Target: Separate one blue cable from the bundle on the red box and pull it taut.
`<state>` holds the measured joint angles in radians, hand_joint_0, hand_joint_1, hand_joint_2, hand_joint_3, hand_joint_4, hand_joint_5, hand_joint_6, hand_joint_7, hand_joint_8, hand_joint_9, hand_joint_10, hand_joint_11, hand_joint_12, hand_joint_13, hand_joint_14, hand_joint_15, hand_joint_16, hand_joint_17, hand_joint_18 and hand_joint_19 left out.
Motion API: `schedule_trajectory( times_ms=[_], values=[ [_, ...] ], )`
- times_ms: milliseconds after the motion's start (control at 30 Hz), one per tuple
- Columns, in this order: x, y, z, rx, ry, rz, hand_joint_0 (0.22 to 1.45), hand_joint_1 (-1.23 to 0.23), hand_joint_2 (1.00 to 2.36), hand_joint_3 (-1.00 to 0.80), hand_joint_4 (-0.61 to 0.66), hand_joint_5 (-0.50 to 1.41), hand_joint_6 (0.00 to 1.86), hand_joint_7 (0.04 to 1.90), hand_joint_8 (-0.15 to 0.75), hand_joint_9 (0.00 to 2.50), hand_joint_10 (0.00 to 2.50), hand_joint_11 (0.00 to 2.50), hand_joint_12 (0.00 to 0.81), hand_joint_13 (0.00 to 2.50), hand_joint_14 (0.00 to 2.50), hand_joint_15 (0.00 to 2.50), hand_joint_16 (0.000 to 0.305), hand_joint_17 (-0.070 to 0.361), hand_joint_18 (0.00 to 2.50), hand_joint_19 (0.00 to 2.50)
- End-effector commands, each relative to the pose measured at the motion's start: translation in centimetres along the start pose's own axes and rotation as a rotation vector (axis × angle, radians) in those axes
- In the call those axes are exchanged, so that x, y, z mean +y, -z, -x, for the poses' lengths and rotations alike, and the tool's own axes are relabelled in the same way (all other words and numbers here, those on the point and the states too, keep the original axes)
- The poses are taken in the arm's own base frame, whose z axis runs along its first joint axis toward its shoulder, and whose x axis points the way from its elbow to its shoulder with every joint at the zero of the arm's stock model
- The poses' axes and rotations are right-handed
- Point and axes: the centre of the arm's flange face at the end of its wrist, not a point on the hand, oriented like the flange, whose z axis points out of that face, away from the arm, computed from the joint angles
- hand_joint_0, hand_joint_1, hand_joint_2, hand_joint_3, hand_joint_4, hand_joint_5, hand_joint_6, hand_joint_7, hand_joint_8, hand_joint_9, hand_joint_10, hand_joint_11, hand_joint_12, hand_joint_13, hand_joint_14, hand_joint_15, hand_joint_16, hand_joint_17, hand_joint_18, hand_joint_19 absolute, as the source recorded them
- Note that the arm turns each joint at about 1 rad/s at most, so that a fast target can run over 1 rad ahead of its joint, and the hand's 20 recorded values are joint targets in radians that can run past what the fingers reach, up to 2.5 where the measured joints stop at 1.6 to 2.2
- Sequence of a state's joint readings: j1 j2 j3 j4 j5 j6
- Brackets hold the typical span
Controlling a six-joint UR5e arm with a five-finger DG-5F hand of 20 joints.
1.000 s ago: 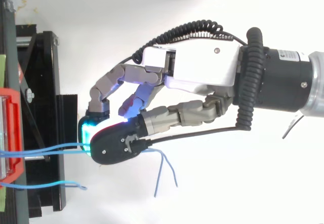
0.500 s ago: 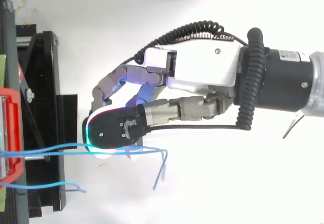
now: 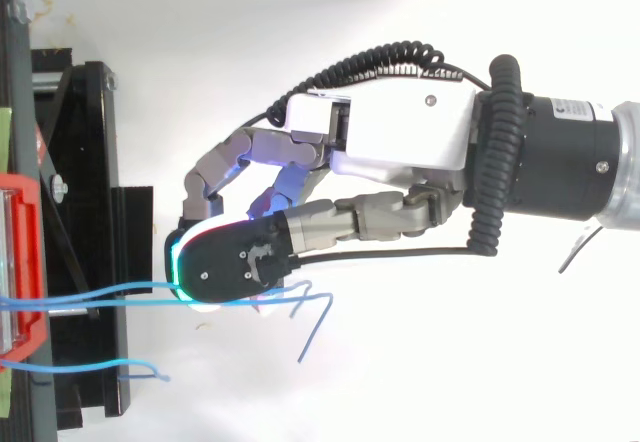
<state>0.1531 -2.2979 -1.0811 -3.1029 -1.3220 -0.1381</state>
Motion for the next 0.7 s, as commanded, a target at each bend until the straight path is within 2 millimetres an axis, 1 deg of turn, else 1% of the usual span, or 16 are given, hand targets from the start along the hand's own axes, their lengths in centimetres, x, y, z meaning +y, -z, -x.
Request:
schedule_trajectory(
  times_ms=[0, 233, 333, 400, 533, 667],
  values=[
    [-0.02, 0.01, -0.03, 0.001, 0.000, -0.001, 0.53, -0.38, 1.00, -0.50, 0.06, -0.10, 0.83, 0.91, 0.220, 1.24, 0.02, 0.57, 0.330, 0.90, 0.02, 0.46, 0.046, 0.103, 0.73, 0.56],
    [-0.02, 0.01, -0.03, 0.001, 0.000, -0.001, 0.48, -0.46, 1.00, -0.50, 0.08, -0.10, 0.83, 0.90, 0.230, 1.24, 0.02, 0.55, 0.347, 0.92, 0.02, 0.45, 0.049, 0.111, 0.76, 0.54],
    [-0.02, 0.01, -0.03, 0.001, 0.000, -0.001, 0.47, -0.55, 1.00, -0.50, 0.09, -0.10, 0.83, 0.90, 0.238, 1.25, 0.02, 0.55, 0.348, 0.92, 0.02, 0.45, 0.050, 0.112, 0.78, 0.53],
    [-0.02, 0.01, -0.03, 0.001, 0.000, -0.001, 0.47, -0.62, 1.00, -0.50, 0.09, -0.10, 0.83, 0.91, 0.227, 1.24, 0.02, 0.55, 0.341, 0.92, 0.02, 0.45, 0.049, 0.110, 0.77, 0.52],
    [-0.04, 0.00, 0.09, -0.001, -0.002, -0.001, 0.52, -0.75, 1.00, -0.50, 0.07, -0.11, 0.85, 0.91, 0.211, 1.20, 0.02, 0.59, 0.323, 0.90, 0.02, 0.45, 0.045, 0.101, 0.75, 0.53],
    [-0.02, 0.01, -0.03, 0.001, 0.000, -0.001, 0.59, -0.82, 1.00, -0.50, 0.05, -0.12, 0.87, 0.92, 0.192, 1.15, 0.02, 0.59, 0.310, 0.88, 0.02, 0.45, 0.041, 0.093, 0.73, 0.53]
  ],
)
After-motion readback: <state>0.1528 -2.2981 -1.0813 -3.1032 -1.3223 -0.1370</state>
